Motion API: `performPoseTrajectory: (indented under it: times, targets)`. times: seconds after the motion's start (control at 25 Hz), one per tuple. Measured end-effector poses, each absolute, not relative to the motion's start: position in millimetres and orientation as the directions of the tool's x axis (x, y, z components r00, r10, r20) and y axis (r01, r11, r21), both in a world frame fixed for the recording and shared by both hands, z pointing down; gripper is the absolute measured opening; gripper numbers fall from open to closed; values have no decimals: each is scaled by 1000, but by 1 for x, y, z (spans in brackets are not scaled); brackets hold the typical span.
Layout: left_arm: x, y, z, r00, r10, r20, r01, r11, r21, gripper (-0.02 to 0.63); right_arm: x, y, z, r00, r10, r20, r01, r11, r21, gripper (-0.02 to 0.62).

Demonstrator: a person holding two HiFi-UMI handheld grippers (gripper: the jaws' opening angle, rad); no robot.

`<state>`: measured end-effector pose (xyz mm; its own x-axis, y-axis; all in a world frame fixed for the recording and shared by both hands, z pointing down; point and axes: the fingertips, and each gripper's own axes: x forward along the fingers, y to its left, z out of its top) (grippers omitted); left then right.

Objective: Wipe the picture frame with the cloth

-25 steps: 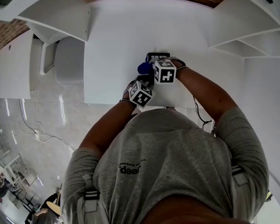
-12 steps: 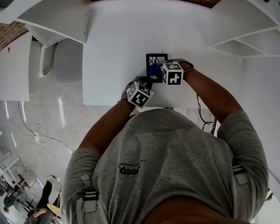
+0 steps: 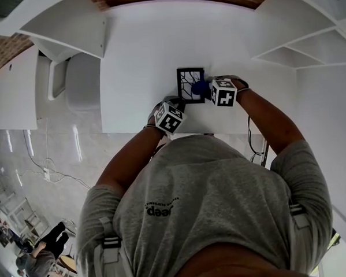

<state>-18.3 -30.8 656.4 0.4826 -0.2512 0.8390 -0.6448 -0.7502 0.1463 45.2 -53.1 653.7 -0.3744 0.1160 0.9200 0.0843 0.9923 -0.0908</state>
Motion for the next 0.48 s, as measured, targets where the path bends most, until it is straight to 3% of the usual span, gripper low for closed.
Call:
performPoseTrajectory:
  times: [0.28,0.48]
  targets:
    - [-18,-30,657,490,-236,839,-648,-742,170,52,45,-54,654,-409,104,907,56,994,-89,58]
    - [-18,-33,650,569,-121,814,-572,-768,286,59,44,-53,654,-428,99,898,51,995,-85,58]
